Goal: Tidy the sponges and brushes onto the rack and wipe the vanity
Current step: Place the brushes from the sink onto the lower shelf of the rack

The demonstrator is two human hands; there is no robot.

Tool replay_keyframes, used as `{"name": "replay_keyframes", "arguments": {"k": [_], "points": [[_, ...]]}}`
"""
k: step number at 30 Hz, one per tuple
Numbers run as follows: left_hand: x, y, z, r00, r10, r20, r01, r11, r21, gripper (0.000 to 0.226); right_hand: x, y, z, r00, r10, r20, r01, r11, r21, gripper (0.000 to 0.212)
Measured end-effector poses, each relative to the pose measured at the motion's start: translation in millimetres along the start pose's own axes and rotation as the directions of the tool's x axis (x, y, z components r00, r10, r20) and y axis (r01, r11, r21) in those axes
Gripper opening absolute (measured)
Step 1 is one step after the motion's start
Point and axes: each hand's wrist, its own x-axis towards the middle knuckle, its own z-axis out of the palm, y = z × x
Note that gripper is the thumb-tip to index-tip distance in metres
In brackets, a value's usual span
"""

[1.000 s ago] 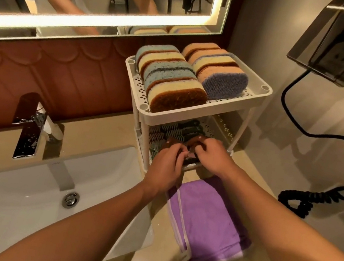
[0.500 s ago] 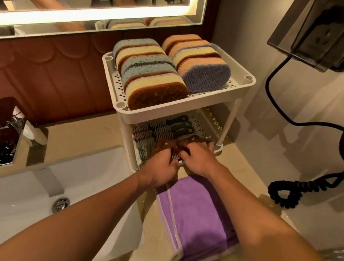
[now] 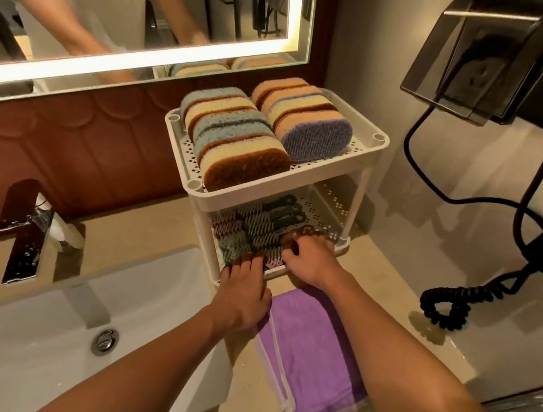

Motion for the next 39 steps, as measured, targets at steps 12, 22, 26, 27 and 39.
{"name": "replay_keyframes", "arguments": {"k": [12,22,26,27,39], "points": [[-3.2,-2.5,2.7,0.996,0.019,-0.086,-0.013,0.998,0.062,0.035,-18.4,3.3,-8.0,0.995,-0.049,-0.085,0.048,0.999,-0.018,0.028],[-13.9,1.8,-1.6,0.995,0.003,-0.102,0.012,0.989,0.15,0.05,-31.2,-6.9,-16.1,0.998,-0.064,0.0,0.064,0.997,-0.047,0.027],[-20.8,-5.8,0.5,0.994,0.069,-0.085,-0.059,0.992,0.113,0.061,-42.4,-12.2,-15.5,0.994,-0.095,0.061,0.1,0.99,-0.098,0.038],[-23.5,-8.3,0.6,0.991,0.094,-0.09,-0.084,0.991,0.108,0.064,-45.6,-13.0,-15.5,0.992,-0.105,0.066,0.112,0.988,-0.108,0.042],[-76.0,-27.4,-7.3,0.981,0.192,-0.03,-0.19,0.979,0.068,0.069,-107.5,-50.2,30.9,0.988,-0.148,-0.051,0.14,0.982,-0.127,0.06]]}}
